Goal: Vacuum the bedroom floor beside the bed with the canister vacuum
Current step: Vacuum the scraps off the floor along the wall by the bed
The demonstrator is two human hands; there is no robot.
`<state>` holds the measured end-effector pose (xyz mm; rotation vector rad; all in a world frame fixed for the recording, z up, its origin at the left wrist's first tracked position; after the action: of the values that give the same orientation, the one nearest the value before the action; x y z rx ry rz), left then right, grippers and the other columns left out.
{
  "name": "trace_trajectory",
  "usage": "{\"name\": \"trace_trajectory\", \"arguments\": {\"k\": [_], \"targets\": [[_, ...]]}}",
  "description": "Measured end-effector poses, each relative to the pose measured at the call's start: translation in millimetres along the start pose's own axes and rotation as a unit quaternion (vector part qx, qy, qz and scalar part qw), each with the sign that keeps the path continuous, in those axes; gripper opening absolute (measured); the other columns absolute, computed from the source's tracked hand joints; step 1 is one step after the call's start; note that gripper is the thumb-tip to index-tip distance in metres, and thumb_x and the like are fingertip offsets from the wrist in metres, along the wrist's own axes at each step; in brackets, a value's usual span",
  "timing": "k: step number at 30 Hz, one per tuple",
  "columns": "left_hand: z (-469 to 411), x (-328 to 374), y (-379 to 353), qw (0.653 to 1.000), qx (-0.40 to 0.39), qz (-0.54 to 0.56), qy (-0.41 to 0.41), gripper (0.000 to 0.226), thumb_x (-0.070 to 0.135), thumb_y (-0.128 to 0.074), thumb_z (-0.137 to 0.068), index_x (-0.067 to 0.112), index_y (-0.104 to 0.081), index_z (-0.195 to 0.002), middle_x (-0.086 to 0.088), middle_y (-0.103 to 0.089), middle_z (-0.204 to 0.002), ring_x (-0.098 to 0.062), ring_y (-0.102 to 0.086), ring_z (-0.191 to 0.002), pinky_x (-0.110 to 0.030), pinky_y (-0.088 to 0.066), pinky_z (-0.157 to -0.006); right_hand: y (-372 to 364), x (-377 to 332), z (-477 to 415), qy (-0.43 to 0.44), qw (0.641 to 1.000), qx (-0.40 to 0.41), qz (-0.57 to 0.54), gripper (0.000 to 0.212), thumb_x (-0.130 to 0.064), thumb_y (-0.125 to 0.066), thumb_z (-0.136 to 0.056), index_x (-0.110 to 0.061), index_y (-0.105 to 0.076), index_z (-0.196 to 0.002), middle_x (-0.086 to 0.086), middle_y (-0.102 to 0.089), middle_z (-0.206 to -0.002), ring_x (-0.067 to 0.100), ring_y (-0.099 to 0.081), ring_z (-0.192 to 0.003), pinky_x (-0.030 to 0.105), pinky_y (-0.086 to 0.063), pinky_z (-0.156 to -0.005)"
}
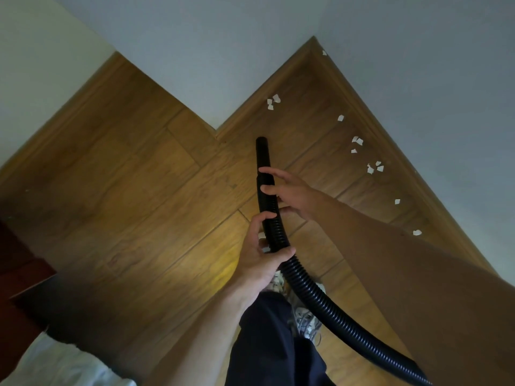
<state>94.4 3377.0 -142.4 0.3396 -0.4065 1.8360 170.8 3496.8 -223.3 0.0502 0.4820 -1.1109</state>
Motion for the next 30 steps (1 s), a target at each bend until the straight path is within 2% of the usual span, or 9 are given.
{"name": "trace_trajectory", "arguments": {"k": [6, 11, 14, 17, 18, 21, 26, 30], "targets": [[-10.8, 16.7, 1.1, 1.0, -0.009, 0.012, -0.012, 0.059, -0.011, -0.071, -0.079, 0.032, -0.056, -0.117, -0.01, -0.061, -0.1, -0.018, -0.064, -0.093, -0.054, -0.057, -0.087, 4.4, -15.0, -6.3, 0.009, 1.0, -0.001, -0.006, 0.048, -0.016, -0.064, -0.095, -0.039, -0.054, -0.136, 0.001, -0.064, -0.122, 0.016, -0.066, -0.099, 0.032, -0.055, -0.076], [-23.0, 30.2, 4.2, 1.0, -0.021, 0.019, -0.012, 0.06, -0.012, -0.07, -0.08, 0.034, -0.058, -0.116, -0.01, -0.06, -0.101, -0.023, -0.064, -0.092, -0.051, -0.06, -0.081, 10.3, -28.7, -13.9, 0.019, 1.0, 0.014, -0.017, 0.046, -0.017, -0.064, -0.095, -0.039, -0.055, -0.135, 0.0, -0.064, -0.123, 0.016, -0.066, -0.101, 0.038, -0.057, -0.086], [-30.7, 39.2, 5.1, 1.0, -0.023, 0.004, -0.014, 0.062, -0.011, -0.07, -0.081, 0.039, -0.058, -0.115, -0.008, -0.061, -0.104, -0.025, -0.065, -0.093, -0.053, -0.06, -0.081, 12.8, -39.3, -18.5, 0.029, 0.999, 0.027, -0.033, 0.046, -0.015, -0.063, -0.096, -0.037, -0.054, -0.136, 0.0, -0.063, -0.123, 0.015, -0.065, -0.097, 0.033, -0.057, -0.077], [-37.4, 49.0, 4.1, 0.999, -0.031, 0.004, -0.011, 0.061, -0.01, -0.068, -0.083, 0.04, -0.057, -0.117, -0.009, -0.059, -0.107, -0.024, -0.066, -0.089, -0.043, -0.061, -0.068, 15.8, -48.8, -24.2, 0.036, 0.998, 0.04, -0.039, 0.046, -0.015, -0.063, -0.096, -0.038, -0.055, -0.135, 0.0, -0.064, -0.122, 0.014, -0.066, -0.094, 0.033, -0.057, -0.076], [-38.9, 52.1, 3.4, 0.999, -0.035, 0.003, -0.009, 0.061, -0.01, -0.067, -0.084, 0.04, -0.056, -0.116, -0.011, -0.059, -0.109, -0.027, -0.067, -0.089, -0.042, -0.061, -0.066, 16.9, -51.0, -25.8, 0.036, 0.998, 0.041, -0.041, 0.046, -0.014, -0.064, -0.096, -0.038, -0.055, -0.134, 0.0, -0.064, -0.122, 0.014, -0.066, -0.094, 0.033, -0.057, -0.076], [-42.3, 59.7, 1.7, 0.999, -0.046, -0.001, -0.006, 0.06, -0.01, -0.067, -0.085, 0.041, -0.056, -0.116, -0.016, -0.057, -0.116, -0.04, -0.067, -0.099, -0.048, -0.062, -0.068, 19.8, -55.3, -29.4, 0.036, 0.997, 0.043, -0.044, 0.045, -0.014, -0.064, -0.096, -0.039, -0.056, -0.133, 0.001, -0.064, -0.122, 0.014, -0.066, -0.094, 0.031, -0.056, -0.073], [-49.3, 66.5, 1.1, 0.998, -0.057, -0.007, -0.011, 0.059, -0.01, -0.066, -0.086, 0.037, -0.054, -0.12, -0.017, -0.056, -0.113, -0.029, -0.065, -0.091, -0.036, -0.06, -0.063, 23.8, -60.8, -35.4, 0.04, 0.997, 0.052, -0.049, 0.046, -0.014, -0.064, -0.096, -0.039, -0.056, -0.133, 0.0, -0.064, -0.123, 0.012, -0.065, -0.093, 0.031, -0.055, -0.075], [-52.2, 66.8, 0.4, 0.998, -0.06, -0.018, -0.012, 0.059, -0.01, -0.066, -0.086, 0.036, -0.054, -0.12, -0.016, -0.056, -0.111, -0.027, -0.064, -0.089, -0.034, -0.059, -0.062, 27.3, -61.0, -36.8, 0.04, 0.997, 0.047, -0.044, 0.045, -0.015, -0.064, -0.096, -0.04, -0.056, -0.133, -0.001, -0.063, -0.124, 0.012, -0.064, -0.094, 0.031, -0.055, -0.073]]}}
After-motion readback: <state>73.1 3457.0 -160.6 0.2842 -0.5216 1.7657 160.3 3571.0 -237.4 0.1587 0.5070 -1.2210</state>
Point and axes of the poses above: each hand's wrist, its own z-axis away from the middle knuckle, its own y-axis out of the back of the hand, x = y × z, the point moved 4 cm from there along -z, towards the middle knuckle
